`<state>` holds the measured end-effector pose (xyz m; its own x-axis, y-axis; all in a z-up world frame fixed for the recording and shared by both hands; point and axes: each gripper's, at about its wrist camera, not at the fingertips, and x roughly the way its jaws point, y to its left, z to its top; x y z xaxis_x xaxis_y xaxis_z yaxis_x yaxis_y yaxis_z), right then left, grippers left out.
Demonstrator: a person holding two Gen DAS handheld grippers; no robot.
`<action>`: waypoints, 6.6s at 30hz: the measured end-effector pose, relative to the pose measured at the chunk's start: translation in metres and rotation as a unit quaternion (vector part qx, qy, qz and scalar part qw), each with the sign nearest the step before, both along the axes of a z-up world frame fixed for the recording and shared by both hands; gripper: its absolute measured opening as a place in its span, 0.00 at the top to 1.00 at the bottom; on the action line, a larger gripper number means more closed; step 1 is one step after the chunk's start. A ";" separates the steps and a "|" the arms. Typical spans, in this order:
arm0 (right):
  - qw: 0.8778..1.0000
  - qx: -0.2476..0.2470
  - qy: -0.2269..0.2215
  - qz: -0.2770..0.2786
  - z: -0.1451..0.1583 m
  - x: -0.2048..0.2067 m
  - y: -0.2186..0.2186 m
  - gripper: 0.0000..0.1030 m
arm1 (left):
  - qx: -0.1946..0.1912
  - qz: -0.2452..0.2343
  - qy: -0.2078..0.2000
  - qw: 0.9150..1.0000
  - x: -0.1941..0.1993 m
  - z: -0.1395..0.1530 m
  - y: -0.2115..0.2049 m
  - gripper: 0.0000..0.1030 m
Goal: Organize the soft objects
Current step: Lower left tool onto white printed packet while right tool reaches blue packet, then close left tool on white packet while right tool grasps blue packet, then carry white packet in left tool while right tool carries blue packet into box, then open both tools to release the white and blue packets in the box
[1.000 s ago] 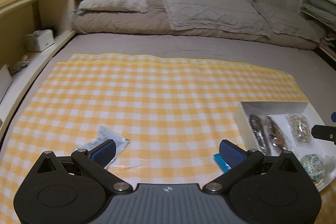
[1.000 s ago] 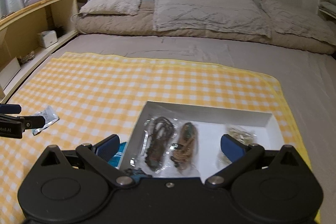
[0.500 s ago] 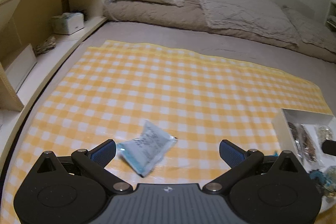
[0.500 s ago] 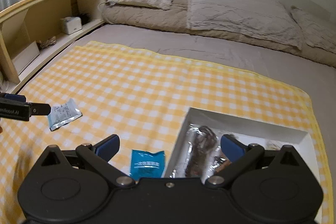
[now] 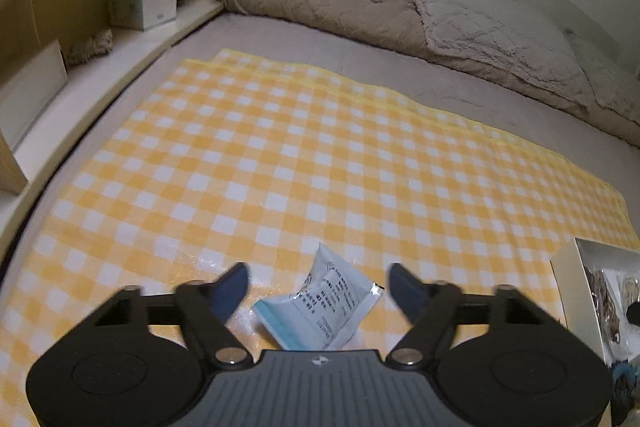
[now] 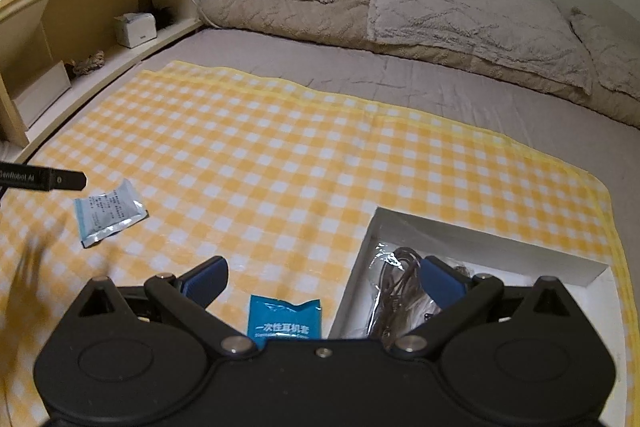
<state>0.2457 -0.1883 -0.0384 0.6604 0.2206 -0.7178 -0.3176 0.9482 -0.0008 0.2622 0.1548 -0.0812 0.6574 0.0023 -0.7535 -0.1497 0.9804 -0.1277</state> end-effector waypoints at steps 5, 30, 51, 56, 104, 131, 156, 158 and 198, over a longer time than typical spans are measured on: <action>1.000 0.000 0.009 -0.005 -0.008 0.012 -0.002 0.00 | 0.006 0.006 0.022 1.000 0.021 -0.020 0.004 0.54; 0.985 -0.140 -0.003 0.098 -0.038 0.032 0.022 0.09 | 0.048 -0.040 0.081 0.995 0.018 -0.035 -0.020 0.23; 0.923 -0.299 -0.027 0.240 -0.084 0.000 0.078 0.30 | 0.079 -0.081 0.110 0.987 0.018 -0.051 -0.039 0.52; 0.929 -0.269 -0.034 0.253 -0.073 -0.008 0.089 0.28 | 0.075 -0.085 0.110 0.987 0.021 -0.051 -0.031 0.53; 0.957 -0.078 0.055 0.275 -0.038 -0.013 0.079 0.48 | 0.044 -0.070 0.039 0.996 -0.023 0.018 -0.041 0.65; 0.998 0.010 -0.030 0.056 0.043 -0.034 -0.039 0.47 | -0.048 -0.148 -0.091 0.984 -0.050 0.080 -0.152 0.65; 0.989 0.019 -0.016 -0.147 0.026 -0.055 -0.217 0.47 | -0.065 -0.313 -0.028 0.947 -0.015 0.012 -0.342 0.66; 0.988 0.017 -0.013 -0.156 0.023 -0.057 -0.225 0.47 | -0.064 -0.320 -0.019 0.945 -0.009 0.001 -0.352 0.66; 0.978 0.019 0.071 -0.196 -0.029 -0.037 -0.247 0.30 | -0.029 -0.320 0.014 0.947 0.020 -0.045 -0.396 0.13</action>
<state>0.2092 -0.4351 -0.0671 0.5930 -0.0010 -0.8052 0.0753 0.9957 0.0542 0.2824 -0.2413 -0.1262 0.4892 -0.4315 -0.7580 0.4693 0.8627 -0.1883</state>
